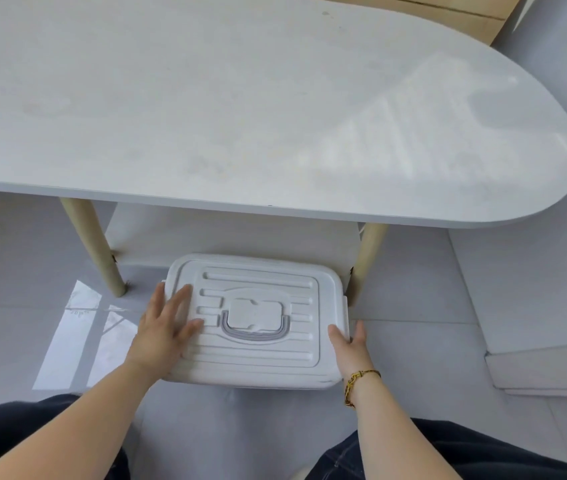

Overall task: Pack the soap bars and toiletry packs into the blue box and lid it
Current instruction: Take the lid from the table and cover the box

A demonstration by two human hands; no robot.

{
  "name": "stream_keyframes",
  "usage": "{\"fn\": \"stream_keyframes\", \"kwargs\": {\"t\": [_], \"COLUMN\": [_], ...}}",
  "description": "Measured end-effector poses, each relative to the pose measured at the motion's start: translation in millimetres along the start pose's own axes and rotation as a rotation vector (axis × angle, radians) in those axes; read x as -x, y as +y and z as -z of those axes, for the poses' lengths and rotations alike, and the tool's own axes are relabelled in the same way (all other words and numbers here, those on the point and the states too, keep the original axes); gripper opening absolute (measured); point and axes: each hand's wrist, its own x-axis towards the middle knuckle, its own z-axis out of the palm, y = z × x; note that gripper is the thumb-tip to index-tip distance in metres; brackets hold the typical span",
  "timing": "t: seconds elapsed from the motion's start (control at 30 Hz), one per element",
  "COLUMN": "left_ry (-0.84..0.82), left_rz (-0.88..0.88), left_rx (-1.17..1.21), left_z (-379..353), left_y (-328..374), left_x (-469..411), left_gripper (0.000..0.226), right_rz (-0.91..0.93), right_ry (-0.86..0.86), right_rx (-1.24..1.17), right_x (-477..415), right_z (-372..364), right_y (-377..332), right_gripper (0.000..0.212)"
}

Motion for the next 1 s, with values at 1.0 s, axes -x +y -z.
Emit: {"fn": "stream_keyframes", "kwargs": {"t": [1.0], "left_ry": [0.193], "left_rz": [0.351], "left_rx": [0.577], "left_z": [12], "left_y": [8], "left_x": [2], "left_gripper": [0.027], "right_rz": [0.211], "right_ry": [0.238], "right_rx": [0.168], "right_x": [1], "right_z": [-13], "right_y": [5], "right_gripper": [0.043]}}
